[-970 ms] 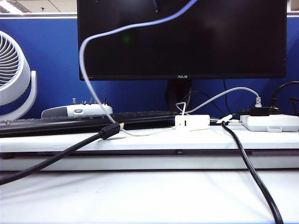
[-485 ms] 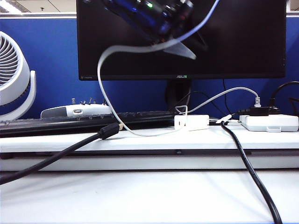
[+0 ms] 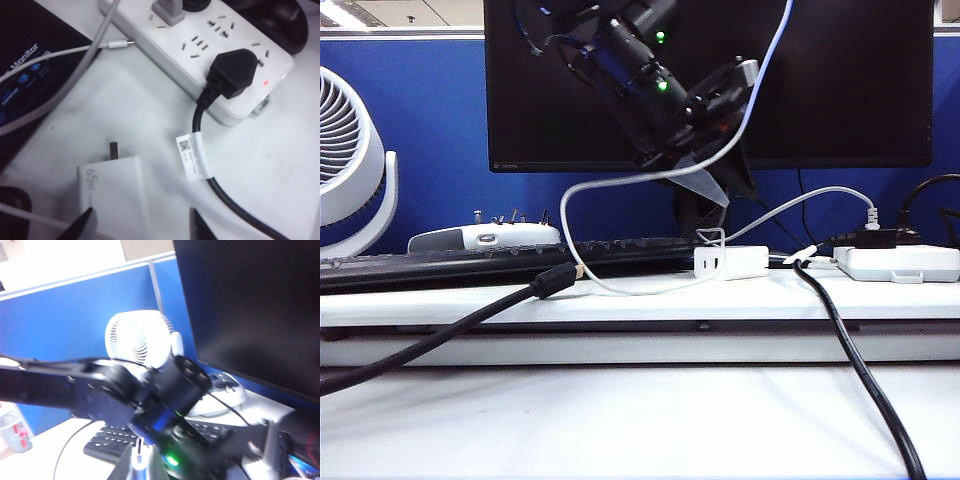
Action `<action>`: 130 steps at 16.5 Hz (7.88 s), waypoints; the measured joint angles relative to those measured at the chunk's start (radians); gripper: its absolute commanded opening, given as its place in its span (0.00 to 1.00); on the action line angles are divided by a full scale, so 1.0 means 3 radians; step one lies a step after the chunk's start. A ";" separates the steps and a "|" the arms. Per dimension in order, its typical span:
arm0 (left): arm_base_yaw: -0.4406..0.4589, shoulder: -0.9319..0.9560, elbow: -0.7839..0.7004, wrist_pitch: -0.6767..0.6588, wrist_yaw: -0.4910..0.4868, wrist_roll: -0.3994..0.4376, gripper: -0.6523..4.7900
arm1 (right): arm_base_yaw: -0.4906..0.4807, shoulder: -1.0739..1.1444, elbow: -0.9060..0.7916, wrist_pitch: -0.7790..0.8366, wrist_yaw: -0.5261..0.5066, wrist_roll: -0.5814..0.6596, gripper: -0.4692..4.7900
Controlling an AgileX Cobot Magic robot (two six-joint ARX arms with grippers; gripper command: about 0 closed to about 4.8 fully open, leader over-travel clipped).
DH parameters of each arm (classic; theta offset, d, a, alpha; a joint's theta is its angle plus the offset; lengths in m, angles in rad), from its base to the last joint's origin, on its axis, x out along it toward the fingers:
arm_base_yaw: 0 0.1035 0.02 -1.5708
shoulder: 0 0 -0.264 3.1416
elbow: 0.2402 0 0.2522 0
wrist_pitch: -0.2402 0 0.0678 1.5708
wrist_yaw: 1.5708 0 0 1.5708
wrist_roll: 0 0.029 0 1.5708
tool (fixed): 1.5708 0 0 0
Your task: Pick up the Type-C charging cable and the charging base, insert one end of the Type-C charger into the corresponding slot on the base, and finally place the plugged-in charger back on the table.
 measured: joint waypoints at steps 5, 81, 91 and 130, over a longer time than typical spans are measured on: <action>-0.0061 0.0167 0.0008 -0.0064 -0.0237 0.0141 0.60 | 0.0388 0.0000 0.0000 0.0092 0.0056 0.0015 0.09; 0.0142 -0.0473 0.0858 0.2640 0.2097 -0.4634 0.15 | 0.0724 0.0581 0.0130 0.2097 0.0641 0.2584 0.09; 0.0111 -0.0473 0.0856 0.2472 0.2270 -0.4393 0.15 | 0.0724 0.0661 0.0132 0.2064 0.0657 0.2590 0.09; 0.0163 -0.0493 0.0863 0.2364 0.2534 -0.4198 0.15 | 0.0699 0.0567 0.0234 0.1593 0.0607 0.2296 0.09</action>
